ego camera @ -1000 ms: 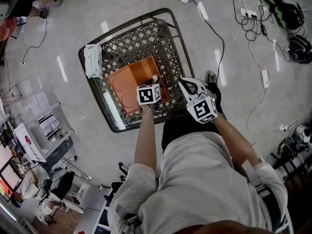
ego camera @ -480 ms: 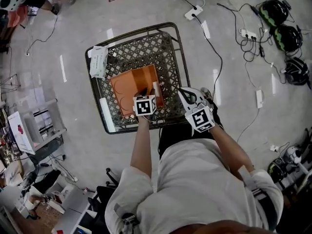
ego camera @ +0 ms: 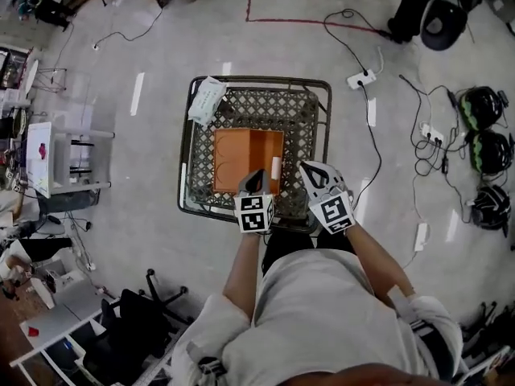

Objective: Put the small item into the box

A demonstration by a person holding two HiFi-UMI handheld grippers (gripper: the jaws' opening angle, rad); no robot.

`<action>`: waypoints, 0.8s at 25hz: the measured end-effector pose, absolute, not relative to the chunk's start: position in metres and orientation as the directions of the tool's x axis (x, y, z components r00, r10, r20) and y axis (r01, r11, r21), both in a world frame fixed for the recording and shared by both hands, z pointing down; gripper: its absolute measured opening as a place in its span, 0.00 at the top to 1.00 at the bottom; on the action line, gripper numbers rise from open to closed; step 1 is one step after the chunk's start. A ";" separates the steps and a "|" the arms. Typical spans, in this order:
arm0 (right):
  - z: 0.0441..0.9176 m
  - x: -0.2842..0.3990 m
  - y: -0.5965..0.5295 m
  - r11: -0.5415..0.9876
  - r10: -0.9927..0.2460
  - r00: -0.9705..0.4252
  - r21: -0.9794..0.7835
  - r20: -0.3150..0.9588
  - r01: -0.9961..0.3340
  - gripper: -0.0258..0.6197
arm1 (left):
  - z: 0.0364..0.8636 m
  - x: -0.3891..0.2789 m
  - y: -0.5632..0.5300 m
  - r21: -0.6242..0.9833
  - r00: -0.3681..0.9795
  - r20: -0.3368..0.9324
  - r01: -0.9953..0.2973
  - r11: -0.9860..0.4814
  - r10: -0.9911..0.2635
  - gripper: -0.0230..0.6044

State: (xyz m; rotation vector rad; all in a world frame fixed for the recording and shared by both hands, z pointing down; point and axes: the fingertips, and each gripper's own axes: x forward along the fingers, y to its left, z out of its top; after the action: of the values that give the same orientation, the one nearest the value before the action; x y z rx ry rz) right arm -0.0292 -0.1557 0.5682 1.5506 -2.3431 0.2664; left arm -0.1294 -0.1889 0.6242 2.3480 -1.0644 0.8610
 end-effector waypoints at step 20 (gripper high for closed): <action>0.425 -0.092 -0.122 0.688 -0.725 -0.682 0.108 0.090 -0.717 0.96 | 0.469 -0.182 -0.114 0.112 0.181 0.307 -0.982 -0.153 -0.934 0.95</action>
State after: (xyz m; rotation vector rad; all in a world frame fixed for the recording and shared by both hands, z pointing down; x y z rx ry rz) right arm -0.0917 -0.1221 0.4249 1.1888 -2.7696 -0.0967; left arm -0.1823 -0.1135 0.4690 2.1760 -1.8293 0.2383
